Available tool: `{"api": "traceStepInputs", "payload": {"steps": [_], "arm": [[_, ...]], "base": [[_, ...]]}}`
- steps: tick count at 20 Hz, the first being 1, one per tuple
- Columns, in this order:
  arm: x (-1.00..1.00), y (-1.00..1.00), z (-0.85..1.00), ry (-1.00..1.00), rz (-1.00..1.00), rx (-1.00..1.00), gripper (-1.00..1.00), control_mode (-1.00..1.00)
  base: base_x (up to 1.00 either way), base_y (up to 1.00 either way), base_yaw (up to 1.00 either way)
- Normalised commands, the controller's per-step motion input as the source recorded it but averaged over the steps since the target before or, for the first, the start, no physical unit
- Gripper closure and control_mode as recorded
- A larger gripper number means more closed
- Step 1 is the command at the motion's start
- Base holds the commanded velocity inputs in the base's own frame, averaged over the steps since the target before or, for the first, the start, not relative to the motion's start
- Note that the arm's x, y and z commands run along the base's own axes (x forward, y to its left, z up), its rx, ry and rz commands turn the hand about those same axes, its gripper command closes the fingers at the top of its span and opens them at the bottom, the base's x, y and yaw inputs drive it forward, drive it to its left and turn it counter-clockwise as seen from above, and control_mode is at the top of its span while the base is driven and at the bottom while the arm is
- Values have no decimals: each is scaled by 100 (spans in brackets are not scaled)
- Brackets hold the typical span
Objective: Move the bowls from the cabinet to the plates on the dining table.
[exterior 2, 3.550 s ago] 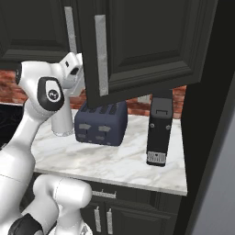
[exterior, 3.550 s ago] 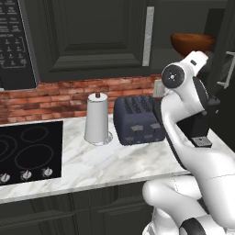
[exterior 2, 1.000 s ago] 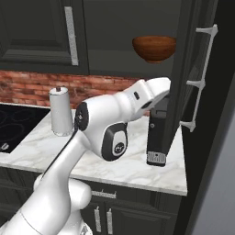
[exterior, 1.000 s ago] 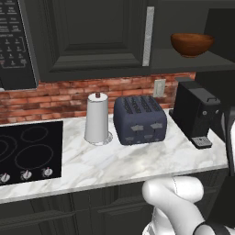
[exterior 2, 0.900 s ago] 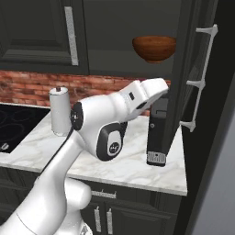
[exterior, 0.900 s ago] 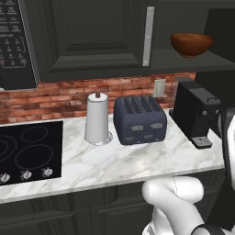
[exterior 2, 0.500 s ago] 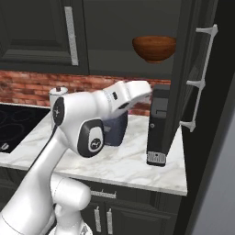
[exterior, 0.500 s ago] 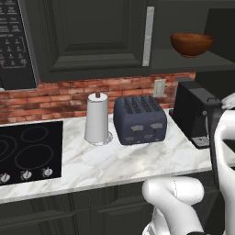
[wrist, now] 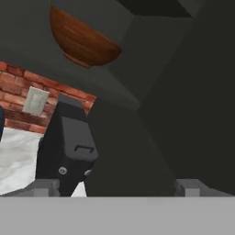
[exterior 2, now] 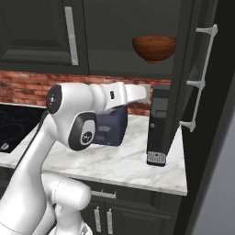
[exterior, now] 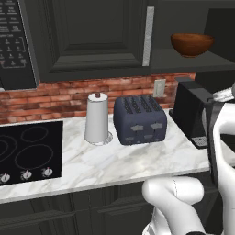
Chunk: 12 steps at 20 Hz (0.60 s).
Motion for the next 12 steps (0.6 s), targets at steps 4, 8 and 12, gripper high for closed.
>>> {"api": "traceStepInputs", "payload": {"steps": [4, 8, 12], "arm": [[0, 10, 15, -11, 5, 23, -100, -100], [0, 14, 16, -13, 6, 19, -100, -100], [0, 19, 12, -13, 7, 19, -100, -100]], "base": [[0, 0, 0], [0, 0, 0], [0, 0, 0]]}}
